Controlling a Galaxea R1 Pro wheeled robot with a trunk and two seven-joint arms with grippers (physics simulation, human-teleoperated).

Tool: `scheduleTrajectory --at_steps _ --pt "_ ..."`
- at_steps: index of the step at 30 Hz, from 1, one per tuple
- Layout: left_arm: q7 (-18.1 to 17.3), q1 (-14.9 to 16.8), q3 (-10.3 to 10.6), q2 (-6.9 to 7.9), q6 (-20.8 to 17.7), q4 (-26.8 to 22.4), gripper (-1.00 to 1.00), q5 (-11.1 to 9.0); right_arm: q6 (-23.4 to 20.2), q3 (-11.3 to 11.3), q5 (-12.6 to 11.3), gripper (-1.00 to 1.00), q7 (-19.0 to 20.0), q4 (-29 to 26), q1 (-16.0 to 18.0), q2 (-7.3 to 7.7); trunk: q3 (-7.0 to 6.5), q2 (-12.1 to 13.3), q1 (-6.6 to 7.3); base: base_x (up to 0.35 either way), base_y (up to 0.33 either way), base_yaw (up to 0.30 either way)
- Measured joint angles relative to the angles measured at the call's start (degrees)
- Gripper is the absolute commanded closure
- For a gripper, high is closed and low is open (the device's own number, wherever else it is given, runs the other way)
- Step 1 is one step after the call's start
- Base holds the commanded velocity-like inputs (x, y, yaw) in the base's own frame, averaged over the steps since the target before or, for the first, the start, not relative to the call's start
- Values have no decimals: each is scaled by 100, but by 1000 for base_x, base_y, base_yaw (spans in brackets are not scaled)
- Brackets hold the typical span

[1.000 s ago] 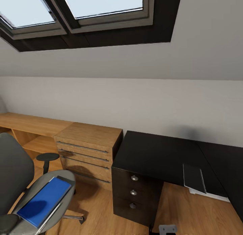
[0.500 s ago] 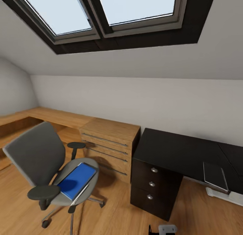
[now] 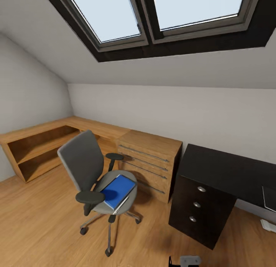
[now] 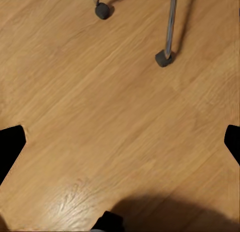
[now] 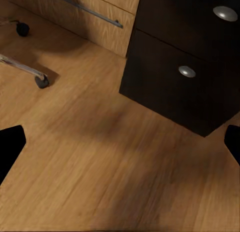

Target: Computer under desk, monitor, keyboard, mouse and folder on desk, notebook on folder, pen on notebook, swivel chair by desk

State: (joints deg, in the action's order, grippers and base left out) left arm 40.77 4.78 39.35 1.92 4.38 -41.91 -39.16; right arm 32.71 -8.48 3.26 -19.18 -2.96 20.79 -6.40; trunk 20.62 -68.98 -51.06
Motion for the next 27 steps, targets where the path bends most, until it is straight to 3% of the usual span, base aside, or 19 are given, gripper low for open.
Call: scheduleTrajectory --at_steps 8,27 --pt "0 0 -1 3 0 1 -100 2 0 2 0 -100 2 1 0 -1 32 0 1 -203 147 264" --pt "5 1 1 -21 7 -46 -100 29 2 2 13 -100 9 7 0 5 145 -80 -41 -9 3 264"
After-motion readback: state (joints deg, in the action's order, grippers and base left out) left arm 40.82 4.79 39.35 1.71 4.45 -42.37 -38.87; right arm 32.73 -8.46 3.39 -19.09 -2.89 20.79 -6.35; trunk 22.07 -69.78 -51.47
